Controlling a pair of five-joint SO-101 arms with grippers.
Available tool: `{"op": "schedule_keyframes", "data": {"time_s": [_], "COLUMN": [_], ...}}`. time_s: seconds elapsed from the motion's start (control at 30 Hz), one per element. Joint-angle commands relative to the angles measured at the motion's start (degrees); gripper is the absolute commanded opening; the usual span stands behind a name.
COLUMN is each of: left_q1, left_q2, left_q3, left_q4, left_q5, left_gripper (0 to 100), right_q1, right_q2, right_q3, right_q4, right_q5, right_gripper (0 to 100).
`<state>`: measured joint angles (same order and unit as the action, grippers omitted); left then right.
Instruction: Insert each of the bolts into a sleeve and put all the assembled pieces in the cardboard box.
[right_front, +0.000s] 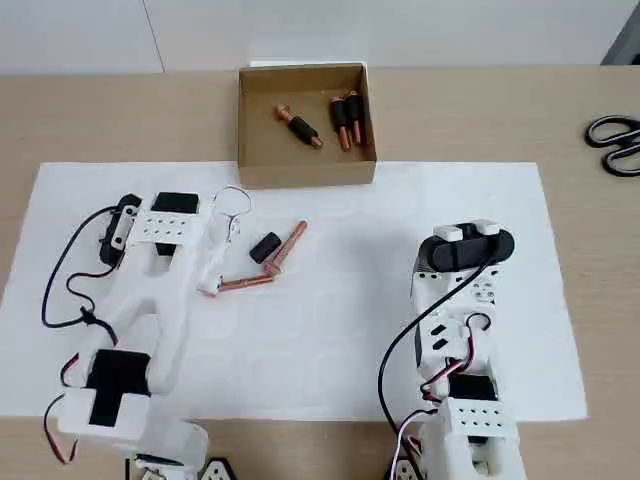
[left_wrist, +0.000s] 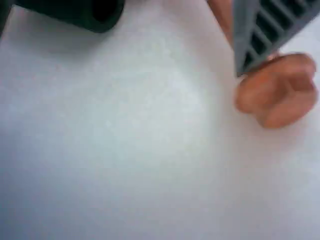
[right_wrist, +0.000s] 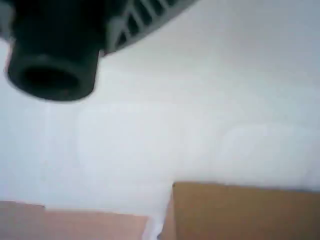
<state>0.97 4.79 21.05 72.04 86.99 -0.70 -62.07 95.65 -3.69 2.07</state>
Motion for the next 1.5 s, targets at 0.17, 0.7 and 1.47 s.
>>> {"op": "schedule_keyframes", "data": {"time_s": [0.17,0.7,1.47], "left_q1": [-0.35,1.32,7.65], "left_q2": [-0.79,-0.79,-0.18], "left_q3": [-11.56,-21.67,-4.88], "left_q4": [1.05,28.48,14.86], "left_q5": [-0.18,-3.78,-3.43], "left_gripper": [30,30,30], "right_q1": [-0.13,-0.13,-0.04], "right_q2": [-1.10,-1.10,-1.10], "right_q3": [0.44,0.44,0.44], "right_q4": [0.13,0.22,0.48], "right_q5": [0.44,0.44,0.44], "right_gripper": [0.4,0.4,0.4]}}
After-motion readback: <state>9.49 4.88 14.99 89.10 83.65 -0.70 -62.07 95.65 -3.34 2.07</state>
